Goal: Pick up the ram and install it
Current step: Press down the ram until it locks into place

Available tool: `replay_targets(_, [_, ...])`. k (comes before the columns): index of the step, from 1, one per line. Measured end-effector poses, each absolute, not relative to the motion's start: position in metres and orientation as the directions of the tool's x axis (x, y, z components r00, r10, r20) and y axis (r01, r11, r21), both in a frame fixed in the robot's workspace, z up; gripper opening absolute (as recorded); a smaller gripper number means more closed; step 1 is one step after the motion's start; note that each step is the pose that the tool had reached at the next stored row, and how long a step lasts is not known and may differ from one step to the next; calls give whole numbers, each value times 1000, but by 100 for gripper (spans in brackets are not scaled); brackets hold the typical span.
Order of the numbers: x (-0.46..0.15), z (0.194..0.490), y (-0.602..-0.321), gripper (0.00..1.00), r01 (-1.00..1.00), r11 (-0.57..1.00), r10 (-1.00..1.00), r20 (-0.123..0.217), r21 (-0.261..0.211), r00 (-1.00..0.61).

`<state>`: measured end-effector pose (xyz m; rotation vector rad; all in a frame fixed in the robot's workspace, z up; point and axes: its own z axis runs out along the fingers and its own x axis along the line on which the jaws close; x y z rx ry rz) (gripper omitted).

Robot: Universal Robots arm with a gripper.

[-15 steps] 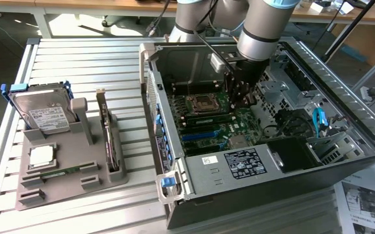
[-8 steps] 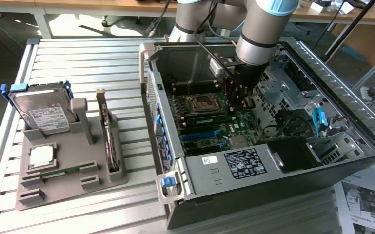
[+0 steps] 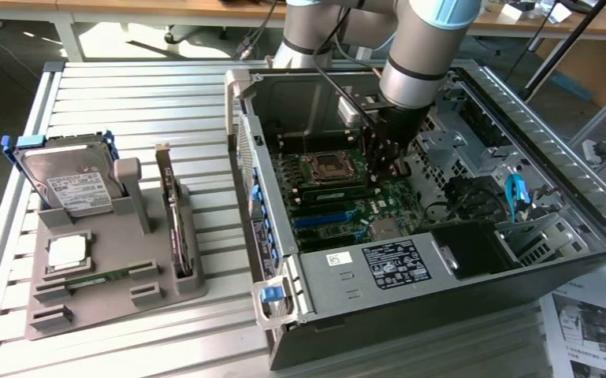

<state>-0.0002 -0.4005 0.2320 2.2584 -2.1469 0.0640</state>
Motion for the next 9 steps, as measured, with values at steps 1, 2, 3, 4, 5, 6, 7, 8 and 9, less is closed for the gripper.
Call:
replay_targets(1, [0, 231, -401, 11, -999, -51, -998, 47, -10, 50])
replay_targets(2, [0, 231, -400, 11, -999, -51, -998, 47, -10, 50])
replay_targets(3, [0, 230, -400, 11, -999, -51, -998, 47, -10, 50])
replay_targets(4, [0, 230, -401, 11, -999, -51, -998, 47, -10, 50])
replay_targets(5, [0, 229, -401, 11, -999, -51, -998, 47, -10, 50])
replay_targets(6, [0, 229, -401, 11, -999, -51, -998, 47, -10, 50])
replay_targets(7, [0, 230, -400, 11, -999, -51, -998, 46, -11, 50])
replay_targets(8, [0, 233, -400, 11, -999, -51, -998, 45, -11, 50])
replay_targets(9, [0, 236, -400, 11, -999, -51, -998, 46, -11, 50])
